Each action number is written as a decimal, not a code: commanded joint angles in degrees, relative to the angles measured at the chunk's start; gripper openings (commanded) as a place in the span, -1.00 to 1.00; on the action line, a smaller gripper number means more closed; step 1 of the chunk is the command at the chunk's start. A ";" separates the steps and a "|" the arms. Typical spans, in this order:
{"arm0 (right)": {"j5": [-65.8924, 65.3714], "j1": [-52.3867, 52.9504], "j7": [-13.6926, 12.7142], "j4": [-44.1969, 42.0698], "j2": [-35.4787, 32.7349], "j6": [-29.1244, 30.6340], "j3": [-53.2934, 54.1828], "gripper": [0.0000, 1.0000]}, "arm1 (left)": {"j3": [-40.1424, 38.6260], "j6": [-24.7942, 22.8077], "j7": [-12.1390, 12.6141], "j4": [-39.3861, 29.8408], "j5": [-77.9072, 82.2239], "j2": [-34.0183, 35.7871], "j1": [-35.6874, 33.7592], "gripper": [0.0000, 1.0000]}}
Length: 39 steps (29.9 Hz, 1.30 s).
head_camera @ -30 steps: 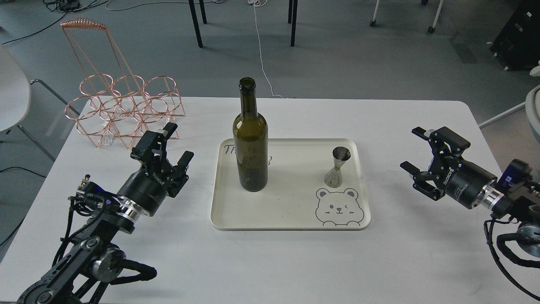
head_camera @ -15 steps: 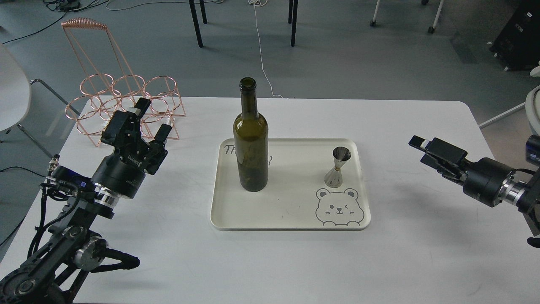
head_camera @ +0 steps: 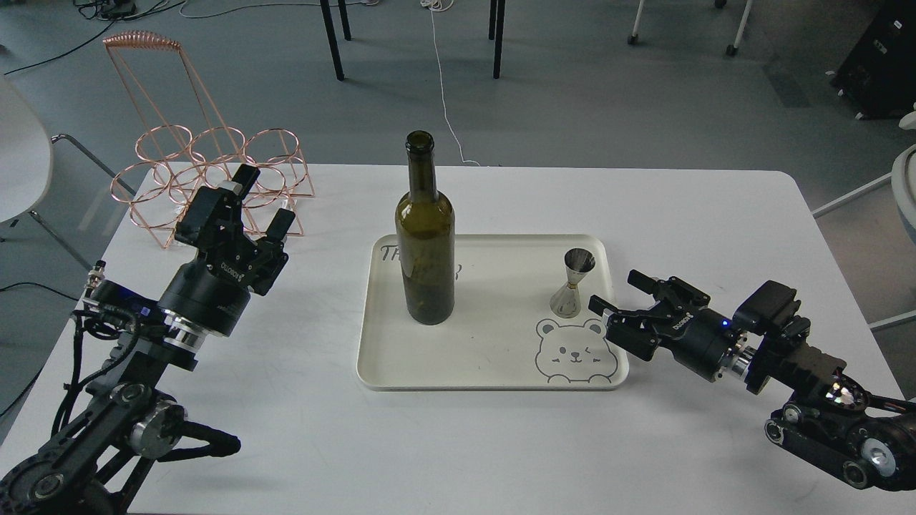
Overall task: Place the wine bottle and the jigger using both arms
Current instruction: 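Grasp the metal jigger with the right gripper, then lift the jigger off the tray and set it on the table beside the right gripper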
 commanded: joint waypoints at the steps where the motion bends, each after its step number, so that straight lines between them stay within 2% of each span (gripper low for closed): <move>1: -0.53 1.29 -0.01 -2.58 3.63 0.00 -0.60 0.89 | -0.01 -0.10 0.00 -0.13 -0.01 -0.07 0.13 0.96; 6: -0.53 3.84 -0.01 -6.00 8.20 0.00 -0.78 0.85 | -0.18 -0.01 0.00 -0.22 -0.01 0.45 0.04 0.96; 12: -0.53 5.60 -0.01 -8.55 8.74 0.00 -3.76 0.58 | -0.18 -0.10 0.00 -0.22 -0.01 0.63 0.04 0.96; 14: -0.44 5.52 -0.01 -8.82 8.74 0.00 -3.76 0.38 | -0.18 -0.10 0.00 -0.30 -0.01 0.54 0.04 0.96; 17: -0.35 5.52 -0.01 -8.82 9.44 0.00 -3.76 -0.08 | -0.18 -0.10 0.00 -0.30 -0.01 0.63 0.04 0.96; 22: 0.17 5.60 -0.01 -8.73 9.09 0.00 -3.68 -0.43 | -0.18 -0.10 0.00 -0.39 -0.01 0.54 0.04 0.96; 30: 0.53 5.87 -0.01 -7.86 7.43 0.00 -1.66 -0.58 | -0.62 -0.10 0.00 -0.39 -0.09 1.24 -0.05 0.96; 39: 3.15 4.46 -0.01 -0.30 -4.35 0.00 5.90 -0.58 | -0.71 -0.10 0.00 -1.44 -0.09 1.33 0.04 0.96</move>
